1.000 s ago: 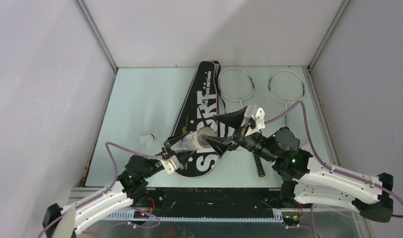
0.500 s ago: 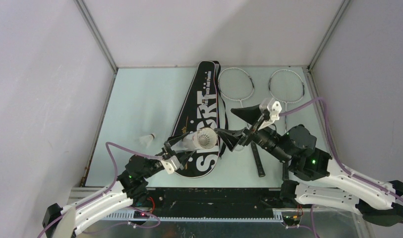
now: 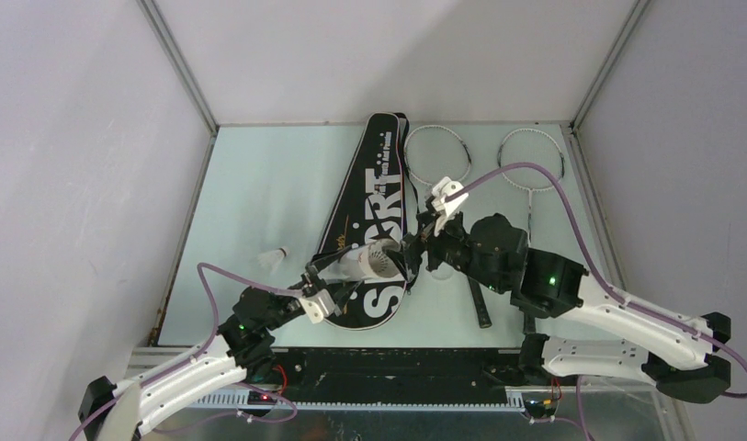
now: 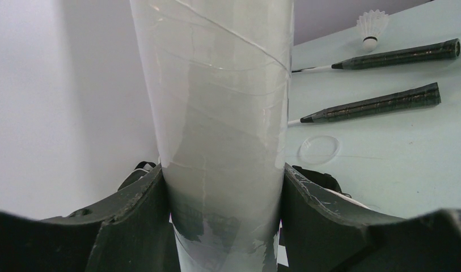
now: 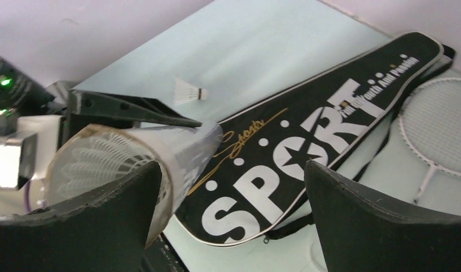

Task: Pack up the badminton gear
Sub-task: Place the shuttlecock at the shuttle tube.

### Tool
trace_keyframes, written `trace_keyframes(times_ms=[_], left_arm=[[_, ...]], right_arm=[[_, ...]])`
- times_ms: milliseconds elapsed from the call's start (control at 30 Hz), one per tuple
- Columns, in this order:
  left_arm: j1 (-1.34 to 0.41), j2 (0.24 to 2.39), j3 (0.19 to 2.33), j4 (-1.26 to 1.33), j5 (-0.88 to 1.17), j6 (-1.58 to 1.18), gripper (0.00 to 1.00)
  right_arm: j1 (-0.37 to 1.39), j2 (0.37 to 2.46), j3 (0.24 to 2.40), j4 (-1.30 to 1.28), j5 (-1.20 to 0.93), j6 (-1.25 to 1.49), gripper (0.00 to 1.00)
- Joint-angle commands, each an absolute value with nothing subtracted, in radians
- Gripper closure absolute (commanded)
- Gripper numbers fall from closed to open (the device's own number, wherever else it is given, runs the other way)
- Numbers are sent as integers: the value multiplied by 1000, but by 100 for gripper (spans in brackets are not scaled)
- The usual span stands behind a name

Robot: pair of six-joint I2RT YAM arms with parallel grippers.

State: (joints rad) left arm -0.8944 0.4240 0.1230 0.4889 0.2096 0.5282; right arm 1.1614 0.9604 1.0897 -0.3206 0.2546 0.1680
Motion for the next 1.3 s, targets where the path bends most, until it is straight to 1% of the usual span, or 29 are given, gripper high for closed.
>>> trace_keyframes(times_ms=[0, 133, 400, 700, 800, 933, 1067, 1267], left_arm=[[-890, 432, 136, 446, 210, 494, 48], [-891, 433, 135, 449, 210, 494, 48], [-890, 434, 134, 449, 211, 493, 48], [-890, 430, 135, 448, 212, 494, 48], [-890, 431, 135, 450, 213, 490, 48], [-891, 433, 136, 450, 211, 491, 48], [-890, 432, 137, 445, 210, 489, 48], [-889, 431, 131, 458, 211, 489, 48]], right_arm=[[1160, 1009, 1160, -385, 454, 191, 1], [1164, 1074, 1195, -417, 502, 204, 1], [1176, 1217, 1289, -507, 498, 225, 1], [1176, 1314, 1347, -618, 378, 207, 1], [1175, 1297, 1348, -612, 341, 193, 1], [1169, 1242, 1349, -575, 223, 161, 1], [1152, 1159, 1345, -559, 95, 126, 1], [1116, 1041, 1303, -552, -26, 55, 1]])
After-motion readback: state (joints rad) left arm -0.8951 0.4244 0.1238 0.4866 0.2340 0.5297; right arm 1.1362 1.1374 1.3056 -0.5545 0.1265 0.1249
